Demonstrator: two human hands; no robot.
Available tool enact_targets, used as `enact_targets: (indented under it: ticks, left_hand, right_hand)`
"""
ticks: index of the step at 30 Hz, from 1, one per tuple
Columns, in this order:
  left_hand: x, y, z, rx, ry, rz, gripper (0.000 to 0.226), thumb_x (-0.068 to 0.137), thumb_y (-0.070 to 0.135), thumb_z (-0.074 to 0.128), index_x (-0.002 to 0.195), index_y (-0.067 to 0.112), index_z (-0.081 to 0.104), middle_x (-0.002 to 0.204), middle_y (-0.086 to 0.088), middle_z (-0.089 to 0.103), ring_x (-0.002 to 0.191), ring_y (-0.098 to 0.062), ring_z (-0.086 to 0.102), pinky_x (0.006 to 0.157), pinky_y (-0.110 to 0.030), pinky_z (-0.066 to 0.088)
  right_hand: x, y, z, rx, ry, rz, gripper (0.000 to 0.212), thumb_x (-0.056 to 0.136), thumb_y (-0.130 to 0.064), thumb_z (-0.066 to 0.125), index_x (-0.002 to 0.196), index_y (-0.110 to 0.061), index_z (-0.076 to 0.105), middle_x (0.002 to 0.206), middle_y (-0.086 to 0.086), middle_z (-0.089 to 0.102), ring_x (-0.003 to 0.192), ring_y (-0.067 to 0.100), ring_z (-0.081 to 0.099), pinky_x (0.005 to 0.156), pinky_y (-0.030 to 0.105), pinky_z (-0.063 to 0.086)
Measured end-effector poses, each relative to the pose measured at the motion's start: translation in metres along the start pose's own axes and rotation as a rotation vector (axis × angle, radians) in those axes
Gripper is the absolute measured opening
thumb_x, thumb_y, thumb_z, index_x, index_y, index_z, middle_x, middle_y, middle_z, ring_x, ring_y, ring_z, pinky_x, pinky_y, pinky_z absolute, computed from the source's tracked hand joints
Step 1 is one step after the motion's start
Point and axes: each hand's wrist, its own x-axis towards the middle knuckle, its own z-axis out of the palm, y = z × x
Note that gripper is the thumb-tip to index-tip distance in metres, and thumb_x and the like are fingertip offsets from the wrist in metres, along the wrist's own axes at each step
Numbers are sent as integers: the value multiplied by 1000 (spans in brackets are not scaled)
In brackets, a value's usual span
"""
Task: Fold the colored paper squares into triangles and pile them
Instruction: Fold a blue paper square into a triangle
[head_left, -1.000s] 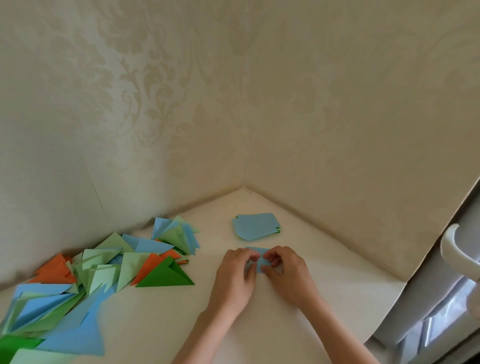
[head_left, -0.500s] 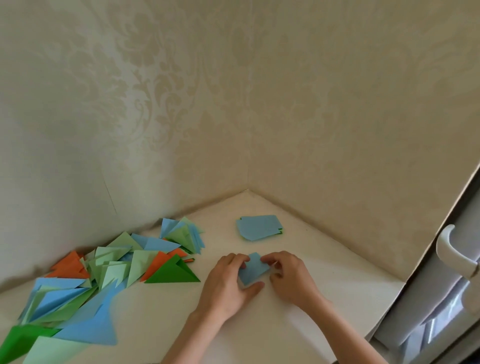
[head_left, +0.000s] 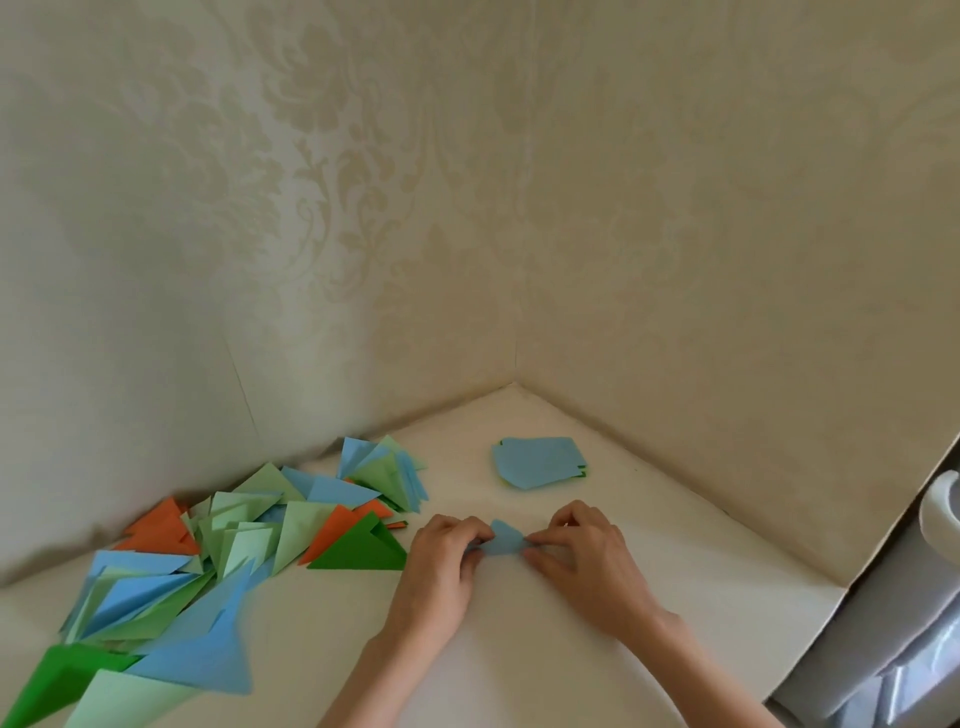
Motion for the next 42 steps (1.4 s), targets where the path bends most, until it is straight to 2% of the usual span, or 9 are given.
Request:
enact_targets:
  ticks: [4, 12, 17, 24, 32, 34, 37, 39, 42]
  left_hand:
    - [3, 4, 4, -68, 13, -124, 26, 82, 6, 67, 100, 24, 63, 84, 12, 61, 75, -1, 56, 67, -6, 39]
    - [9, 14, 21, -11, 106, -160, 31, 84, 33, 70, 111, 27, 55, 86, 9, 58, 85, -13, 52, 71, -23, 40]
    - [9, 10, 20, -46, 105, -182, 30, 83, 22, 71, 108, 27, 56, 82, 13, 56, 82, -11, 54, 71, -23, 43]
    - [12, 2, 11, -198, 72, -207, 29, 78, 3, 73, 96, 22, 60, 80, 8, 63, 75, 0, 58, 65, -7, 41]
    - [8, -3, 0, -238, 34, -203, 27, 79, -9, 64, 93, 15, 68, 82, 8, 67, 77, -1, 62, 72, -12, 49]
    - [7, -1, 2, -165, 55, -182, 24, 81, -4, 64, 94, 16, 67, 83, 9, 66, 78, -3, 63, 74, -17, 51]
    - [4, 8, 7, 24, 102, -135, 23, 80, 16, 73, 101, 16, 64, 86, 4, 60, 84, -15, 58, 74, -29, 49]
    - [2, 17, 12, 120, 106, -139, 32, 79, 28, 76, 105, 15, 62, 91, -1, 58, 87, -20, 53, 74, -30, 45]
    - [4, 28, 15, 138, 75, -217, 38, 81, 32, 73, 112, 17, 58, 100, -1, 54, 95, -22, 51, 80, -29, 43]
  right_hand:
    - [5, -5, 7, 95, 82, 89, 21, 89, -48, 58, 96, -35, 73, 94, -17, 49, 94, 6, 48, 88, 30, 41]
    - [14, -16, 16, 5, 124, 223, 22, 83, -58, 60, 84, -37, 66, 93, -17, 51, 96, 6, 48, 83, 26, 34]
    - [13, -13, 19, -10, 127, 243, 20, 80, -57, 63, 83, -37, 60, 94, -17, 51, 97, 5, 47, 83, 27, 34]
    - [20, -8, 16, 26, 68, 253, 17, 81, -52, 64, 83, -39, 53, 93, -17, 53, 95, 7, 47, 81, 27, 34]
    - [15, -4, 17, 63, 82, 227, 12, 84, -43, 64, 81, -39, 54, 93, -16, 55, 96, 9, 49, 83, 29, 35]
    - [12, -4, 18, 47, 115, 212, 11, 84, -43, 63, 81, -39, 54, 91, -17, 54, 95, 10, 49, 82, 29, 34]
    - [12, -6, 20, 21, 161, 194, 9, 85, -44, 62, 85, -36, 59, 92, -17, 54, 95, 11, 50, 81, 28, 34]
    - [12, -7, 21, 6, 157, 196, 11, 85, -46, 60, 88, -35, 60, 94, -16, 55, 96, 11, 50, 82, 28, 34]
    - [9, -7, 20, -7, 138, 193, 13, 87, -47, 58, 91, -35, 60, 98, -16, 55, 98, 9, 49, 84, 27, 34]
